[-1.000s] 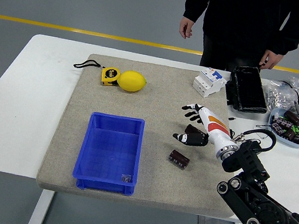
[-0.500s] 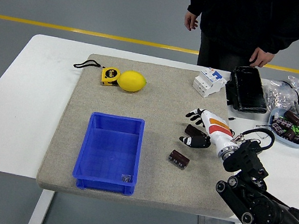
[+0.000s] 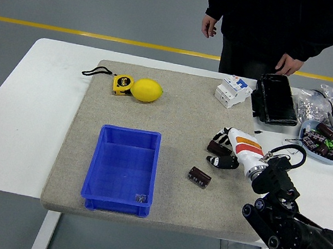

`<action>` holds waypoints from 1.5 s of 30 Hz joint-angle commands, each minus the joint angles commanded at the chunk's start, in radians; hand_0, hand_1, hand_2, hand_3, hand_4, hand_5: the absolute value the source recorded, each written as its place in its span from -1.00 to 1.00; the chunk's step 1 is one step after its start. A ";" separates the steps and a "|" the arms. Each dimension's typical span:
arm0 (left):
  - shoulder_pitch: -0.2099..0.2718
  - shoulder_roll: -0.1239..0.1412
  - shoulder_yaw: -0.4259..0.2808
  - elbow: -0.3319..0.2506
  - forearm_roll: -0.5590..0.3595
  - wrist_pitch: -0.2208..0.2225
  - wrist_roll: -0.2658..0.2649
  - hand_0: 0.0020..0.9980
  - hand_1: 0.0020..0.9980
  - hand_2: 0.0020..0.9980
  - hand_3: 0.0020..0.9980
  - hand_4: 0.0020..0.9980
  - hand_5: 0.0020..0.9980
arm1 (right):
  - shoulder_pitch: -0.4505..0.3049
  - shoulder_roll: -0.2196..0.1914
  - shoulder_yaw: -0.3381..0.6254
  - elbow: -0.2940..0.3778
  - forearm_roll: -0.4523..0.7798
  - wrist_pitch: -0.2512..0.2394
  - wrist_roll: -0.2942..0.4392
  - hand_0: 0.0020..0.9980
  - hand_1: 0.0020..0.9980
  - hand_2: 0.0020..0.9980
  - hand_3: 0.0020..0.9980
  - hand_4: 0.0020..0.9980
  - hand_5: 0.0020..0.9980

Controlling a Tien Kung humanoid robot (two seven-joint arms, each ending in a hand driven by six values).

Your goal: Pick up the battery,place it into the box

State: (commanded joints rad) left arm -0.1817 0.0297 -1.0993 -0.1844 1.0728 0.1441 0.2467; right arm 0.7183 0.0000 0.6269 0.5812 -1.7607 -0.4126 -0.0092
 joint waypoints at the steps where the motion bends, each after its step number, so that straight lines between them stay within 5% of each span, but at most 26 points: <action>1: 0.000 0.000 0.000 0.000 0.000 0.000 0.000 0.44 0.36 0.38 0.18 0.27 0.09 | 0.000 0.000 -0.002 -0.002 -0.001 -0.002 0.000 -0.23 -0.11 -0.05 0.02 0.62 -0.75; 13: -0.002 -0.002 -0.002 -0.001 0.008 -0.003 0.003 0.44 0.36 0.39 0.18 0.27 0.09 | -0.009 0.000 -0.020 -0.031 -0.003 -0.017 0.006 -0.40 -0.21 -0.13 -0.07 0.51 -0.79; 30: 0.013 0.002 -0.026 0.000 0.040 -0.010 0.005 0.45 0.36 0.38 0.18 0.27 0.09 | -0.008 0.000 0.009 0.031 -0.031 -0.013 -0.008 -0.44 -0.22 -0.14 -0.08 0.42 -0.80; 36: 0.017 0.004 -0.036 0.001 0.047 -0.009 0.005 0.44 0.35 0.38 0.18 0.27 0.09 | 0.000 0.000 0.021 0.073 -0.049 -0.008 -0.019 -0.44 -0.22 -0.14 -0.08 0.38 -0.82; 45: 0.019 0.006 -0.044 0.003 0.052 -0.008 0.001 0.44 0.36 0.38 0.18 0.27 0.10 | 0.036 0.000 0.012 0.220 -0.120 0.003 -0.049 -0.44 -0.22 -0.13 -0.08 0.38 -0.83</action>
State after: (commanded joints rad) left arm -0.1628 0.0360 -1.1438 -0.1811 1.1251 0.1361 0.2475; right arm 0.7542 0.0000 0.6385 0.8016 -1.8803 -0.4092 -0.0580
